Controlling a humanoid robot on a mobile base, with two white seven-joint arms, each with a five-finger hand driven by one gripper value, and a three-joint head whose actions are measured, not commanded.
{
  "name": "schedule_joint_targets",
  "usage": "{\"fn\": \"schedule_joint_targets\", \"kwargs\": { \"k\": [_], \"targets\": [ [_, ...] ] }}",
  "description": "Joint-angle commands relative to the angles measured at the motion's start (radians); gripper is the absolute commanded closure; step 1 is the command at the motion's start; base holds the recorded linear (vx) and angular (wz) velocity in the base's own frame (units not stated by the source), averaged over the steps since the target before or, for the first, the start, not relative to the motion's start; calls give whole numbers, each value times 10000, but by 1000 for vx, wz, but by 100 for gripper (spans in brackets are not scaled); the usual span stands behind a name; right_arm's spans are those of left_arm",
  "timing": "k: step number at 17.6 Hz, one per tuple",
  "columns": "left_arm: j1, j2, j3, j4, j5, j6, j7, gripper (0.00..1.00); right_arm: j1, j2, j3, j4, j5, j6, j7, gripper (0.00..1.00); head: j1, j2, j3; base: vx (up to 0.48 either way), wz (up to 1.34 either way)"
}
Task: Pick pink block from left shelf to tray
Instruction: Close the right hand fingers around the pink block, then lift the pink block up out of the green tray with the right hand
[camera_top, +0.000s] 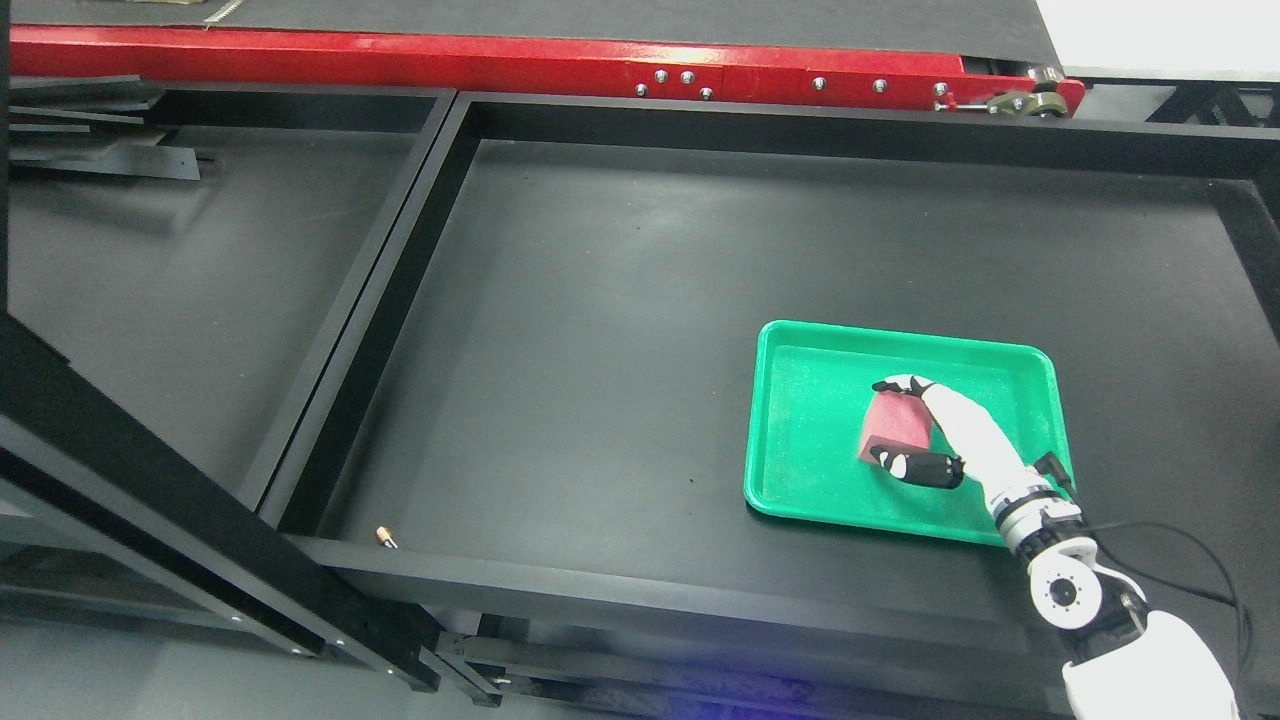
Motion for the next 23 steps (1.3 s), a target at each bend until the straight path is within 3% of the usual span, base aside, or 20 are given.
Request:
{"fn": "schedule_joint_targets", "kwargs": {
  "k": [1,5,11,14,23],
  "targets": [
    [199,175,0,-175,0,8,-1,0,-16,-37,-48,31,0,-72,-110,73,0,0,0,0,0],
    [199,175,0,-175,0,8,-1,0,29,-68,-476,16,-46,-897,-1501,93,0,0,0,0,0],
    [199,175,0,-175,0,8,-1,0,397,-68,-1596,-305,-153,-3520,-2791,94,0,0,0,0,0],
    [199,175,0,-175,0,8,-1,0,689,-7,-1964,-597,-169,-4320,-3589,94,0,0,0,13,1],
    [199,175,0,-175,0,8,-1,0,1303,193,-2088,-1104,-337,-4460,-4144,94,0,0,0,-20,38]
  ]
}}
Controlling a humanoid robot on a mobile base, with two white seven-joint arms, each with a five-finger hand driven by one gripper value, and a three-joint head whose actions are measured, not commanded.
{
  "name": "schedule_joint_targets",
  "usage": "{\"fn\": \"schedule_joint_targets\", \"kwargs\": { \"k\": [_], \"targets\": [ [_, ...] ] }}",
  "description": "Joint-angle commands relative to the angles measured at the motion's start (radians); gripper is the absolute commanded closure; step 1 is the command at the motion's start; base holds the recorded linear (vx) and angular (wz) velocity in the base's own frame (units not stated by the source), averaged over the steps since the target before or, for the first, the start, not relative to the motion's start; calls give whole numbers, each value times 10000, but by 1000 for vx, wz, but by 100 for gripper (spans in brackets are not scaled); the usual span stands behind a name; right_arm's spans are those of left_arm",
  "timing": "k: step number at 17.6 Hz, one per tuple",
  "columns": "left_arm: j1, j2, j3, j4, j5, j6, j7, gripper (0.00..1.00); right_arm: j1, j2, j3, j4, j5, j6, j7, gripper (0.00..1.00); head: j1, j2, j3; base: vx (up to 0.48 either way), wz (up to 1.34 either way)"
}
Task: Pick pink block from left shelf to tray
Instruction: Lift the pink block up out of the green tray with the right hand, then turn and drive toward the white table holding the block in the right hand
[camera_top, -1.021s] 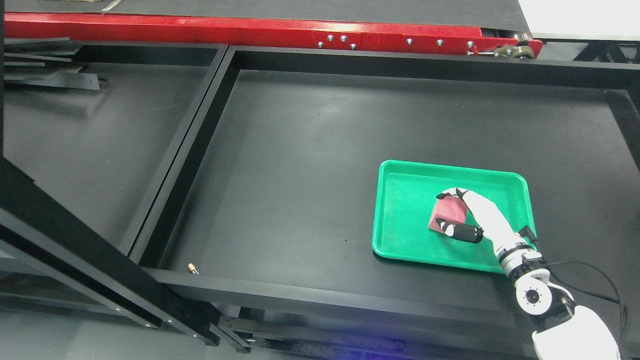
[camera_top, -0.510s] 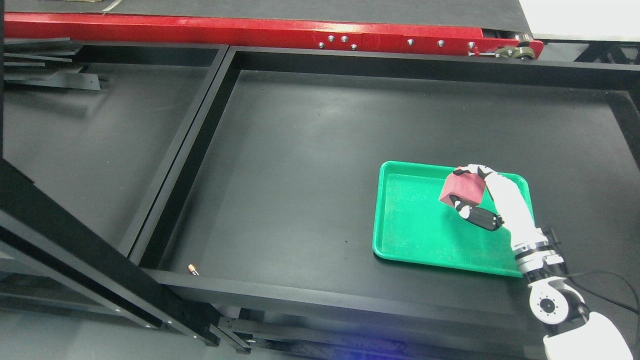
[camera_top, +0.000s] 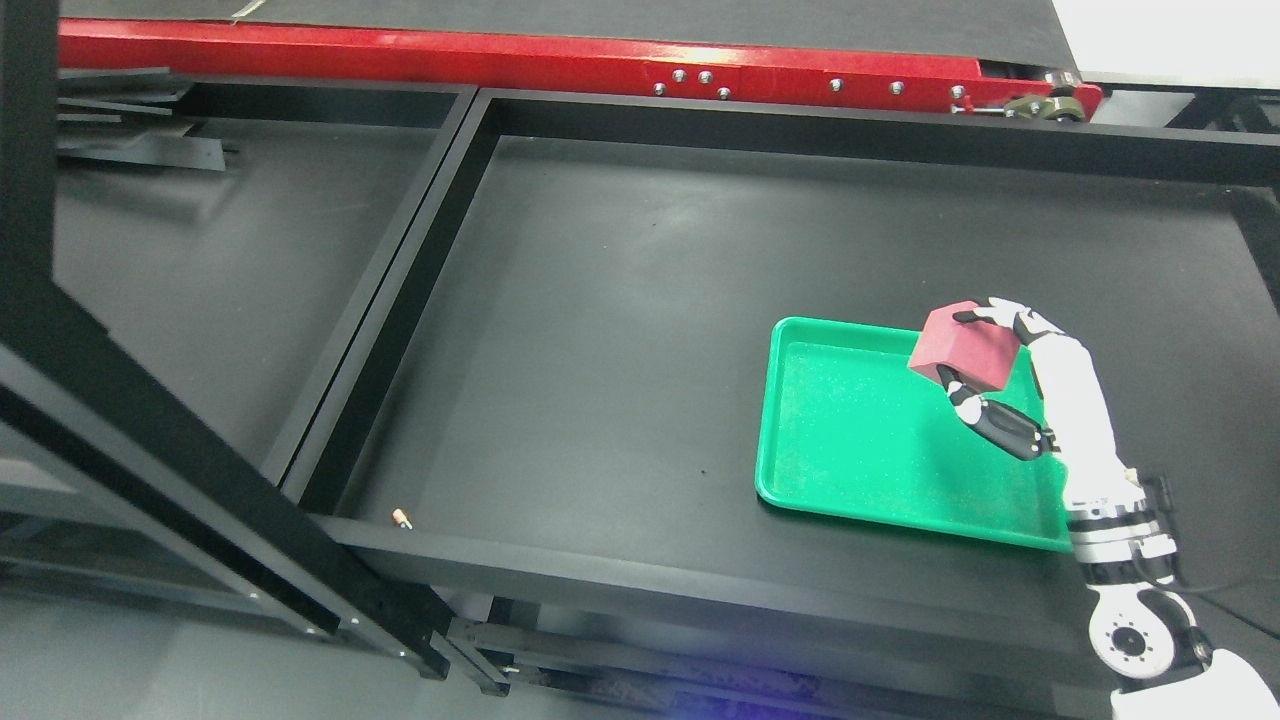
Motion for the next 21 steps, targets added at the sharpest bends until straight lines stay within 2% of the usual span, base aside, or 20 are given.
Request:
{"fn": "schedule_joint_targets", "kwargs": {
  "k": [1,11,21],
  "targets": [
    [201,175,0,-174,0,8,-1,0,384,154,-525,-506,-122,-92,-31,94,0,0,0,-80,155],
    [201,175,0,-174,0,8,-1,0,936,154,-662,-828,-612,-92,-475,94,0,0,0,-101,275],
    [201,175,0,-174,0,8,-1,0,1243,32,-1123,-1228,-766,-260,-538,94,0,0,0,-122,585]
  ]
}}
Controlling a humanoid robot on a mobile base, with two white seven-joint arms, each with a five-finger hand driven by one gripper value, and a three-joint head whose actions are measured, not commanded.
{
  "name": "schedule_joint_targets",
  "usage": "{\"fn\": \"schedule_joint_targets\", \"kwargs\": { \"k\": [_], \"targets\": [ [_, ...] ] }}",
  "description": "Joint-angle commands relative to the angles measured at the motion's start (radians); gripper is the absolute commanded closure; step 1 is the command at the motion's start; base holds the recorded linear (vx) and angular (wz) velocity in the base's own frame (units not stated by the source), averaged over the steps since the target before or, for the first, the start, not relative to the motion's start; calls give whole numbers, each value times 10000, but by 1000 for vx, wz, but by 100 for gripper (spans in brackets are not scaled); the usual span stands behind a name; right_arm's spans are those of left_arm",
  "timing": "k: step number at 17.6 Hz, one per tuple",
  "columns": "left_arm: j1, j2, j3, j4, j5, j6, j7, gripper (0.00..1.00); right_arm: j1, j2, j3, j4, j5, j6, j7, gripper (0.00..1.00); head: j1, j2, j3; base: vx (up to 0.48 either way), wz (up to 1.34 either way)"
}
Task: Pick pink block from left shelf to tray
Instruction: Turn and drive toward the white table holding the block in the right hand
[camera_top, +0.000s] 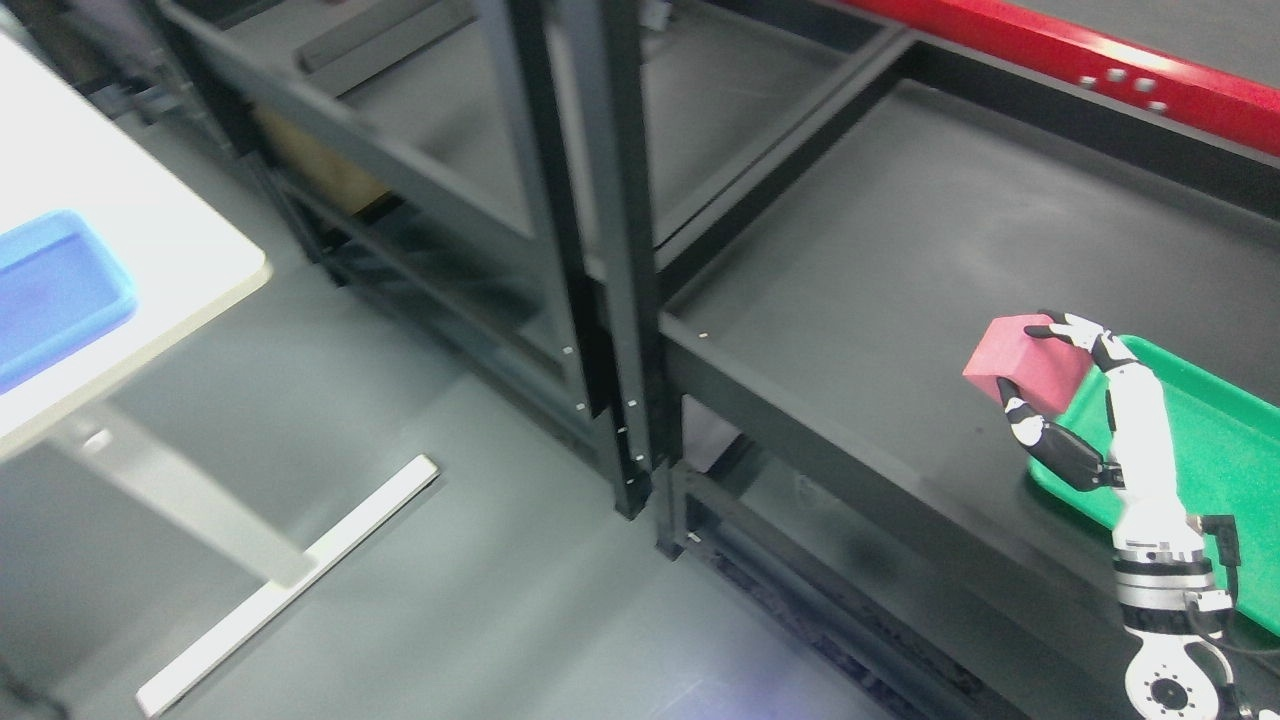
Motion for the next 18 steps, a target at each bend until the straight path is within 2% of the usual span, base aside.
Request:
{"fn": "schedule_joint_targets", "kwargs": {
  "k": [1,18],
  "targets": [
    [200,175,0,-174,0,8,-1,0,169,-82,-312,-364,-90,-31,-2,94,0,0,0,-174,658],
    [200,175,0,-174,0,8,-1,0,153,285,-297,-441,-105,-614,-2,93,0,2,0,-169,589]
  ]
}}
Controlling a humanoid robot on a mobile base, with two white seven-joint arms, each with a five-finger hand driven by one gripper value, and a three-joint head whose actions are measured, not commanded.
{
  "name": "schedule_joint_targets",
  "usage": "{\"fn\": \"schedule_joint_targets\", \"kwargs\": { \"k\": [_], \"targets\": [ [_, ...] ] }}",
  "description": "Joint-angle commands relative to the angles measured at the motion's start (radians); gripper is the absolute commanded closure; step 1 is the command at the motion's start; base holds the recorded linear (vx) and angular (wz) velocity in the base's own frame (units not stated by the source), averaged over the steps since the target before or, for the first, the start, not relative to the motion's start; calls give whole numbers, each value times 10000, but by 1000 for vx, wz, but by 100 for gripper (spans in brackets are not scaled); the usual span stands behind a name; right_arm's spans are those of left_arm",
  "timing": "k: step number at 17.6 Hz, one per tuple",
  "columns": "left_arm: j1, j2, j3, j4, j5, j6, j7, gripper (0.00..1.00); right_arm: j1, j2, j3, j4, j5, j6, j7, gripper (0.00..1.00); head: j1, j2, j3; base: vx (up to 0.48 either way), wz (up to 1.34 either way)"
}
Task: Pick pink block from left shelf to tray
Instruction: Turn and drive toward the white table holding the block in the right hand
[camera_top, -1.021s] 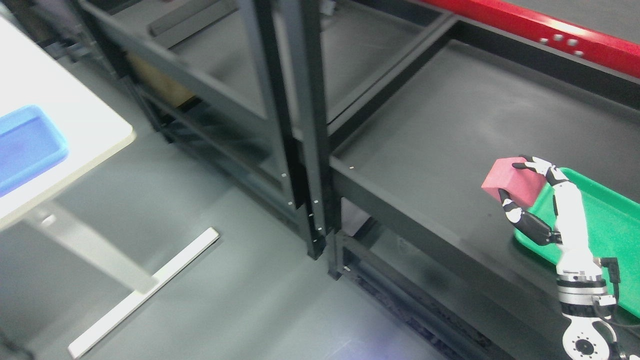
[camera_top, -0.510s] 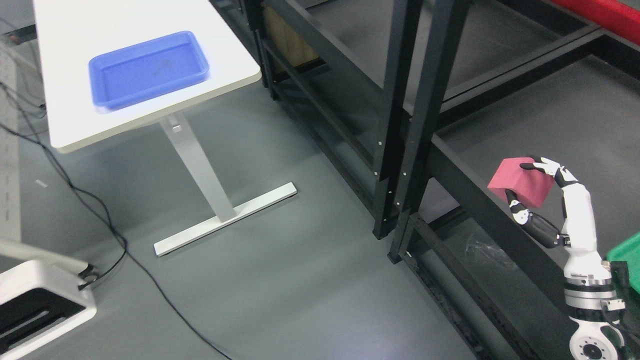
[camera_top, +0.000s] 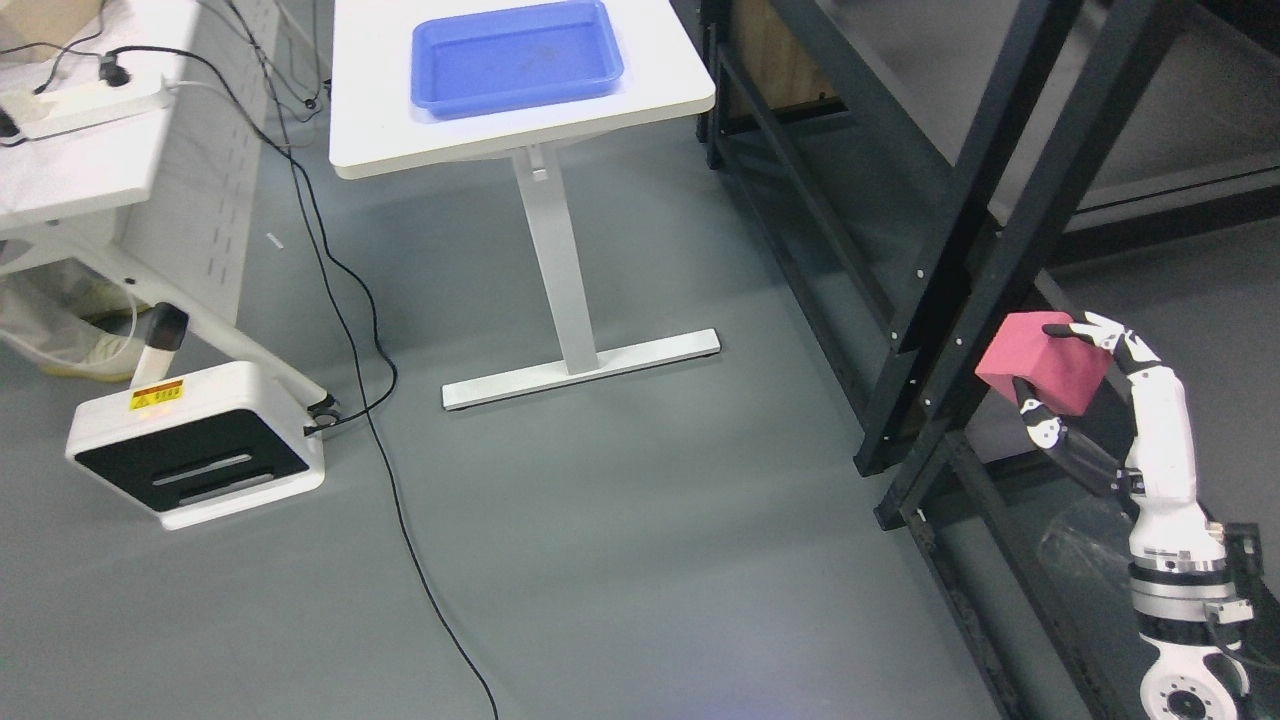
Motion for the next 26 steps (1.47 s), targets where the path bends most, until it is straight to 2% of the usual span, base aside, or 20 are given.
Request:
{"fn": "schedule_joint_targets", "kwargs": {
  "k": [1,12,26],
  "targets": [
    [198,175,0,-175,0,8,-1,0,-2,267,-39,-116,-8,-100,1,93,0,0,0,-97,392],
    [198,175,0,-175,0,8,-1,0,29,421,-39,-223,-223,-116,1,93,0,0,0,-49,256],
    [198,175,0,-175,0,8,-1,0,14,513,-39,-223,-223,-116,16,93,0,2,0,55,133]
  ]
}}
